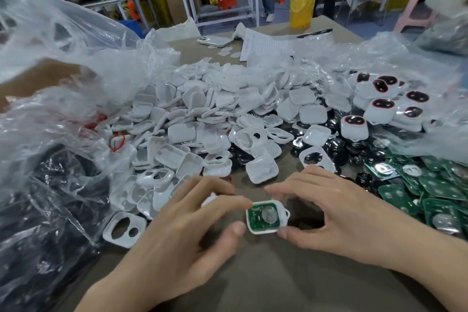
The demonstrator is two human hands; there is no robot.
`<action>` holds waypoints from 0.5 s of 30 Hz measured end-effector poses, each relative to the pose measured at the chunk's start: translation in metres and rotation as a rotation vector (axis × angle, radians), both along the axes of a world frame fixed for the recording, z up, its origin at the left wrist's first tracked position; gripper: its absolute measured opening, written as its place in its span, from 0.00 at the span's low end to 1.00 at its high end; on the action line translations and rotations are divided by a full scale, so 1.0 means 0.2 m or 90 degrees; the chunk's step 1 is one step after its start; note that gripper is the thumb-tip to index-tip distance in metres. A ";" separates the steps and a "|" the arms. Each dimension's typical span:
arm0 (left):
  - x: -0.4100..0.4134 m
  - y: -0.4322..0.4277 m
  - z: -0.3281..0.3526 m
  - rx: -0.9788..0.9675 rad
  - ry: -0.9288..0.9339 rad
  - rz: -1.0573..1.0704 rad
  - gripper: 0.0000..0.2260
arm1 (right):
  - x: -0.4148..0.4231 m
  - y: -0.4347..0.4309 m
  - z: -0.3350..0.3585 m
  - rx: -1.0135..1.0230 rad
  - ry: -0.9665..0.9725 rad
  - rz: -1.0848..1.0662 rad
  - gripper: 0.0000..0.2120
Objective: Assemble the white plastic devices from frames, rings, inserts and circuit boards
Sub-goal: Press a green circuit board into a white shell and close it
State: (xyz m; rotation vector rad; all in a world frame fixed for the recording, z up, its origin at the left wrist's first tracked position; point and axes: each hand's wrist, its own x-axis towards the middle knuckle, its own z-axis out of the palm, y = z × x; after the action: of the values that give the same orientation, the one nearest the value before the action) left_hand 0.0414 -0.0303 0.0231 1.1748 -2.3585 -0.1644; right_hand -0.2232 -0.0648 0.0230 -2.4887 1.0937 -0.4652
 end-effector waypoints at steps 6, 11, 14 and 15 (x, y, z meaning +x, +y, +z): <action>0.16 0.07 -0.02 0.009 -0.005 0.107 0.12 | -0.01 -0.01 0.00 -0.003 0.006 0.004 0.26; 0.14 0.05 -0.02 -0.014 -0.077 0.121 0.13 | -0.02 -0.02 -0.02 0.010 0.011 0.016 0.28; 0.12 0.04 -0.01 -0.043 -0.092 0.121 0.12 | -0.02 -0.02 -0.02 -0.001 0.001 0.028 0.25; 0.11 0.03 0.00 -0.049 -0.094 0.110 0.12 | -0.02 -0.02 -0.02 -0.004 -0.003 0.031 0.23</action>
State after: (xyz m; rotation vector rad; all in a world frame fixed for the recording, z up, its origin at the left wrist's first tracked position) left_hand 0.0638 -0.0241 0.0232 1.3867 -2.3503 0.0724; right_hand -0.2263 -0.0691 0.0184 -2.5120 1.0295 -0.4610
